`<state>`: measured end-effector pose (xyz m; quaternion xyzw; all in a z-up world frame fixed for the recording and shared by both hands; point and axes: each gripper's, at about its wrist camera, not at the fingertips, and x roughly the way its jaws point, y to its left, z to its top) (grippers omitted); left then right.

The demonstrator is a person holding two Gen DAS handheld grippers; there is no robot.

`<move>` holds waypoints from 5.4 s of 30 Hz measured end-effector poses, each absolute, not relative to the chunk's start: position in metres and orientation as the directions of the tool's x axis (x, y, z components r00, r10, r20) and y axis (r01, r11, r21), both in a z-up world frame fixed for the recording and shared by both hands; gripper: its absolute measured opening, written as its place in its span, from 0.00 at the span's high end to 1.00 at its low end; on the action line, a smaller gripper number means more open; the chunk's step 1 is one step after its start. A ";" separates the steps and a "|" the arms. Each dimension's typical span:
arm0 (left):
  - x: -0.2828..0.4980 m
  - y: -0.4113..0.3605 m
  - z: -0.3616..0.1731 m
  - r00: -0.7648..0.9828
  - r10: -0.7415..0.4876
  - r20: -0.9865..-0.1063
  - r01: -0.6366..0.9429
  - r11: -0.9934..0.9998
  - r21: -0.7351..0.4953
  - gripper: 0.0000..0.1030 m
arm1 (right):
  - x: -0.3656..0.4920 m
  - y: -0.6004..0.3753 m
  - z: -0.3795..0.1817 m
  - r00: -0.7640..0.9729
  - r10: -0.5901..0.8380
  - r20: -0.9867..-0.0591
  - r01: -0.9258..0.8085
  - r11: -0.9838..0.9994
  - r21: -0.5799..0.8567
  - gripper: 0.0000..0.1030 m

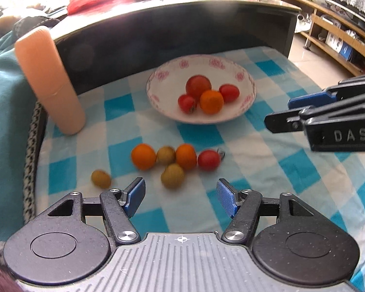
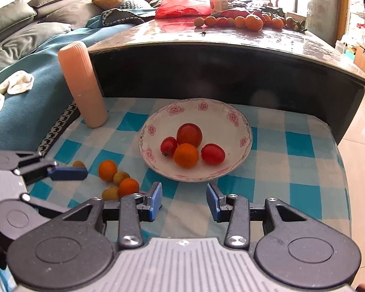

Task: Organize fruits
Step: 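Withdraw both tools from the plate, moving the right tool toward a red cherry tomato, then close the right tool on the red cherry tomato and lift it, then lower the left tool onto a small brown fruit and close while the right tool holds the cherry tomato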

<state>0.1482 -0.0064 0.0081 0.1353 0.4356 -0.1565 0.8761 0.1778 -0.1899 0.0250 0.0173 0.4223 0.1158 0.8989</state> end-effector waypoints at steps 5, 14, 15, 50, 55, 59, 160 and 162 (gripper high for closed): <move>0.133 -0.004 0.017 0.579 -0.156 -0.800 0.405 0.907 0.116 0.29 | 0.163 -0.187 0.031 0.598 0.223 -0.770 -0.202 0.972 0.124 0.46; 0.151 0.003 -0.013 0.541 -0.181 -0.822 0.445 0.890 0.097 0.28 | 0.154 -0.167 0.018 0.574 0.252 -0.780 -0.291 0.952 0.093 0.46; 0.152 0.002 -0.014 0.541 -0.185 -0.821 0.455 0.885 0.100 0.28 | 0.157 -0.164 0.014 0.566 0.253 -0.785 -0.304 0.949 0.087 0.46; 0.169 0.003 -0.030 0.466 -0.236 -0.852 0.486 0.874 0.024 0.26 | 0.217 -0.135 -0.045 0.477 0.323 -0.817 -0.388 0.912 0.134 0.49; 0.172 0.007 -0.031 0.465 -0.245 -0.851 0.476 0.879 0.007 0.26 | 0.216 -0.134 -0.042 0.468 0.316 -0.825 -0.386 0.913 0.130 0.52; 0.175 0.006 -0.034 0.471 -0.247 -0.847 0.475 0.880 0.008 0.28 | 0.214 -0.141 -0.036 0.475 0.314 -0.822 -0.363 0.921 0.142 0.53; 0.167 -0.006 -0.045 0.469 -0.249 -0.847 0.486 0.874 0.012 0.59 | 0.200 -0.153 -0.044 0.449 0.250 -0.858 -0.379 0.923 0.071 0.53; 0.167 -0.006 -0.045 0.466 -0.255 -0.847 0.488 0.873 0.006 0.61 | 0.200 -0.153 -0.044 0.449 0.249 -0.858 -0.380 0.922 0.069 0.52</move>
